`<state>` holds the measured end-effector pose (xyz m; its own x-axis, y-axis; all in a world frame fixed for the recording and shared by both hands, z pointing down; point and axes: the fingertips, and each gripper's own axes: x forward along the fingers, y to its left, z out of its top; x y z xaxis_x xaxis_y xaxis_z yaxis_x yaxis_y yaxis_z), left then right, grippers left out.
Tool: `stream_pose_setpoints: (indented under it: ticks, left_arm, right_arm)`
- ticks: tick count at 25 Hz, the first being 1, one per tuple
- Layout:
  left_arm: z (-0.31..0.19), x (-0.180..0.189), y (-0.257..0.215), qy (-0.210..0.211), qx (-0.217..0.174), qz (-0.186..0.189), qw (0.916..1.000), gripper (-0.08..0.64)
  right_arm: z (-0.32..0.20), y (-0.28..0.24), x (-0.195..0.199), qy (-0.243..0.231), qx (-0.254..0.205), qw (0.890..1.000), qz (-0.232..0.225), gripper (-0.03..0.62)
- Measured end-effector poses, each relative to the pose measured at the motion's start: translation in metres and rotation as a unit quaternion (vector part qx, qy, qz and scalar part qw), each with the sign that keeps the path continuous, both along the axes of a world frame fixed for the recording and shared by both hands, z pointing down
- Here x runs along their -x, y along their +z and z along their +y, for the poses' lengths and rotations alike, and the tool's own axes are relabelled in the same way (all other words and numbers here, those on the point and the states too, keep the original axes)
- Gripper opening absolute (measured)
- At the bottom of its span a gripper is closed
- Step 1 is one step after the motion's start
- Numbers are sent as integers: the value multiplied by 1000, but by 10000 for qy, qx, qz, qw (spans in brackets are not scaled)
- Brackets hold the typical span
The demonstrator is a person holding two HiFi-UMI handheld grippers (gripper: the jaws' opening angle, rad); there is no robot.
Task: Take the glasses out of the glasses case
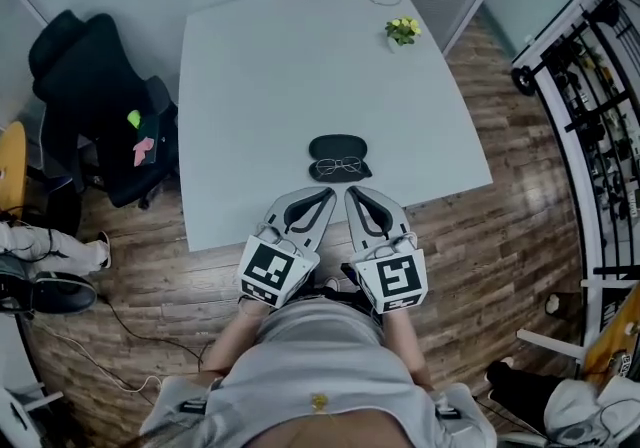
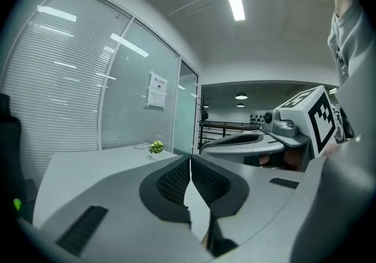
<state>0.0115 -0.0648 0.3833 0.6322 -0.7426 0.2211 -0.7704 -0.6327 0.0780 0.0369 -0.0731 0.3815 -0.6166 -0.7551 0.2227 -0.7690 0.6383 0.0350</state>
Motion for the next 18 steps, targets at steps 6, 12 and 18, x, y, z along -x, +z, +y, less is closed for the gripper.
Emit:
stream_pose_setpoints:
  ticks: [6,12,18]
  left_arm:
    - [-25,8,3,223,20,44,9997,31]
    - [-47,17,5,394,-2,93,9992,31]
    - [-61,26,9,593,57,195,9980,31]
  right_arm:
    - [-24,6,8,176,6,9998,122,18]
    - [-44,9,19,309,82,9991,286,18]
    - [-57,18,27,495,175,9979,386,20]
